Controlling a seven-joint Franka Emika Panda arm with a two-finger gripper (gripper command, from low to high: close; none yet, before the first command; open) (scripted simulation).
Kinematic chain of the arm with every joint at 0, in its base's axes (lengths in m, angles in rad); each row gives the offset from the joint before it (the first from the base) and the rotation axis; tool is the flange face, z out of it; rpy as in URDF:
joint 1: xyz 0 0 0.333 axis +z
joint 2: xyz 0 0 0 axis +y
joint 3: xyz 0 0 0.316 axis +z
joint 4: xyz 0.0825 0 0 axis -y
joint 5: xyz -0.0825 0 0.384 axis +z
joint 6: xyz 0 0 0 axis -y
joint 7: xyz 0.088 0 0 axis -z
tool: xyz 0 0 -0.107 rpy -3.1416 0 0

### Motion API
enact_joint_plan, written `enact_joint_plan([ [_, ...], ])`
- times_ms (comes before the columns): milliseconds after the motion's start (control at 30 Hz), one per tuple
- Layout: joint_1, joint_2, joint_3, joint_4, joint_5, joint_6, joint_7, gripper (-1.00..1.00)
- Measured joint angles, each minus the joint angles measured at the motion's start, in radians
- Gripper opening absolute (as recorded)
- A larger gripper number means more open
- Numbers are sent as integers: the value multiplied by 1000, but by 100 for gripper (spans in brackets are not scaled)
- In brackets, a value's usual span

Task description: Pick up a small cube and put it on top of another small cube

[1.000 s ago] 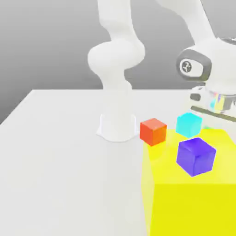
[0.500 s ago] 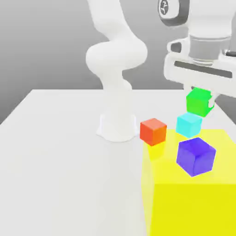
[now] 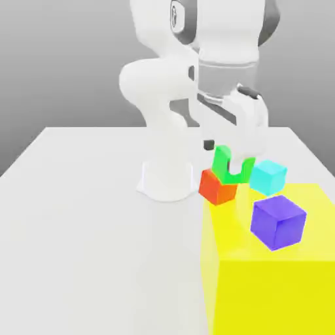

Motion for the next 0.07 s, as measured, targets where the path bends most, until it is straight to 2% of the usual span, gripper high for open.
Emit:
enact_joint_plan([
  [67, 0, -30, 8, 45, 3, -75, 1, 100],
])
